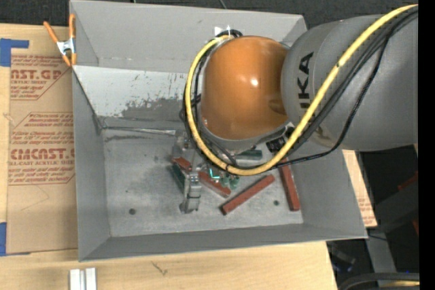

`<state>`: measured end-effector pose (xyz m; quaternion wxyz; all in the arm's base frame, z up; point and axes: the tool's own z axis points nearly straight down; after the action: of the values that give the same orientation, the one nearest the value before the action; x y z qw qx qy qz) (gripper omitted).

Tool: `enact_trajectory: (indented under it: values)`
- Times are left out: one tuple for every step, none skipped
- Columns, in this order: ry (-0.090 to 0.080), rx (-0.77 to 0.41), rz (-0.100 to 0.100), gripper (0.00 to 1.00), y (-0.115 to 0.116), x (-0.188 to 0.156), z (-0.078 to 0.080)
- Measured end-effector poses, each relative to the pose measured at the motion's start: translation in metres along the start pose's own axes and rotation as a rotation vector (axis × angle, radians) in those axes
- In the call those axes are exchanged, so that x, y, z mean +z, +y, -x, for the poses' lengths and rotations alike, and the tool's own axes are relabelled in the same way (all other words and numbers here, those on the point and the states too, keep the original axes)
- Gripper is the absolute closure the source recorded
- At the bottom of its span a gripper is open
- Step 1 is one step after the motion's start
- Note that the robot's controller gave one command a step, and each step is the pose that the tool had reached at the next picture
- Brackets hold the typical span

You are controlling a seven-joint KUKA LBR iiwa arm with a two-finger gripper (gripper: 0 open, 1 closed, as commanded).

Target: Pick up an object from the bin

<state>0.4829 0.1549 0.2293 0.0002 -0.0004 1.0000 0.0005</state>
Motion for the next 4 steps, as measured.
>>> enact_trajectory:
  values:
    - [-0.008,0.051,0.003,0.00,-0.017,0.045,0.019]
    - [0.001,0.067,0.000,0.00,-0.061,0.086,0.006]
    - [-0.006,0.176,0.002,1.00,-0.044,0.155,0.084]
    - [-0.006,0.176,0.002,1.00,-0.044,0.155,0.084]
